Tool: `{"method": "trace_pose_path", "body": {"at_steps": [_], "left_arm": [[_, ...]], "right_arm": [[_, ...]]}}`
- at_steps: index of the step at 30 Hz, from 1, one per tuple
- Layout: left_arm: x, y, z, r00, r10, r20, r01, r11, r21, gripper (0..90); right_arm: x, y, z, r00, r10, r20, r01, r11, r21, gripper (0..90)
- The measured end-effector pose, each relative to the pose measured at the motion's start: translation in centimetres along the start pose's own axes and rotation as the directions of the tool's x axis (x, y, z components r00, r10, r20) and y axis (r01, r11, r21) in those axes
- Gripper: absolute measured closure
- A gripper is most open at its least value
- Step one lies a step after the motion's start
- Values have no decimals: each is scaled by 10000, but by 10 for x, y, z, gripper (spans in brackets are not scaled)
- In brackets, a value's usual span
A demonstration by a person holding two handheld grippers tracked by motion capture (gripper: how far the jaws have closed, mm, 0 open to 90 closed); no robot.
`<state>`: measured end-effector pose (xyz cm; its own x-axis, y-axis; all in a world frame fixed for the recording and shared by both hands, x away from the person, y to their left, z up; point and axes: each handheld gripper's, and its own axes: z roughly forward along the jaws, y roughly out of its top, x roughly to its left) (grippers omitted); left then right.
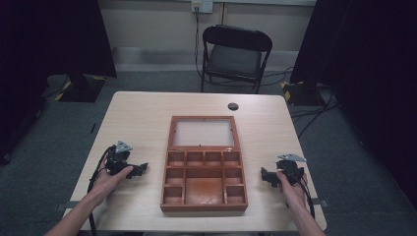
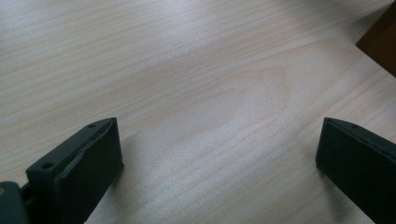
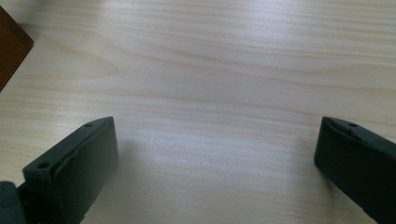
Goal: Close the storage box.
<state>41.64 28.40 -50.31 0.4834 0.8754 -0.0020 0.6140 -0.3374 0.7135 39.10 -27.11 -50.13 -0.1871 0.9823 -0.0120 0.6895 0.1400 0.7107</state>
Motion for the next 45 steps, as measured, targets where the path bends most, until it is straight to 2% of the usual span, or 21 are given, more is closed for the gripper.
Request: {"method": "trace_pose_path", "body": {"at_steps": [4,5,7,9,12,14,16,20,21,22,24,25,26,27,29,30,31,34,39,41,45], "left_arm": [[1,2,-2,9998,-185,-106,187,9997,144,31],[0,3,-3,9990,-396,-230,400,9991,165,64],[3,5,-7,9986,-531,-33,532,9985,86,183],[4,4,-7,9981,-618,12,617,9979,171,164],[5,6,-9,9979,-652,-34,652,9978,115,171],[5,8,-11,9979,-645,-47,645,9979,-7,172],[6,13,-14,9983,-576,-21,576,9983,-112,173],[7,24,-17,9976,-691,25,691,9971,-322,164],[7,27,-17,9970,-759,125,762,9966,-319,164],[7,30,-19,9979,-620,161,625,9974,-368,165],[6,35,-22,9972,-753,44,754,9941,-775,171],[5,37,-22,9971,-743,142,753,9936,-838,175],[5,37,-22,9971,-743,142,753,9936,-838,175],[4,41,-21,9990,-402,213,414,9972,-626,175],[2,47,-22,9994,-292,209,307,9970,-712,177],[2,47,-22,9994,-292,209,307,9970,-712,177],[0,53,-23,9991,-370,219,390,9947,-956,177],[-3,67,-19,9986,-227,480,280,9932,-1132,179],[-6,90,-7,9963,-222,834,317,9929,-1147,183],[-11,101,-3,9957,-146,920,250,9933,-1129,184],[-21,118,7,9942,133,1071,-13,9938,-1114,185]], "right_arm": [[2,0,0,9997,169,150,-170,9998,43,0],[2,0,0,9998,155,132,-156,9999,64,0],[1,1,-1,9999,33,96,-34,9998,173,0],[1,2,-2,10000,-31,-5,31,9995,324,15],[0,5,-6,10000,8,-88,-7,9999,173,192],[-2,7,-7,9998,175,-87,-173,9996,203,118],[-3,9,-9,9996,257,-110,-256,9996,69,191],[0,16,-13,9954,173,-941,-184,9998,-109,155],[2,18,-13,9952,-38,-976,27,9999,-106,154],[5,21,-13,9945,-182,-1032,165,9997,-169,153],[9,26,-14,9936,-481,-1024,454,9986,-288,146],[11,30,-15,9919,-729,-1041,686,9966,-446,145],[13,33,-16,9906,-766,-1129,703,9958,-590,145],[13,36,-16,9900,-699,-1222,618,9957,-693,146],[13,42,-15,9850,-566,-1632,424,9951,-889,145],[13,42,-15,9850,-566,-1632,424,9951,-889,145],[13,45,-14,9818,-525,-1825,362,9951,-915,144],[13,63,-12,9701,-467,-2381,244,9951,-954,144],[18,91,-4,9620,-555,-2674,197,9907,-1347,146],[19,104,1,9562,-535,-2878,131,9900,-1407,147],[27,127,12,9524,-710,-2964,258,9878,-1538,153]]}}
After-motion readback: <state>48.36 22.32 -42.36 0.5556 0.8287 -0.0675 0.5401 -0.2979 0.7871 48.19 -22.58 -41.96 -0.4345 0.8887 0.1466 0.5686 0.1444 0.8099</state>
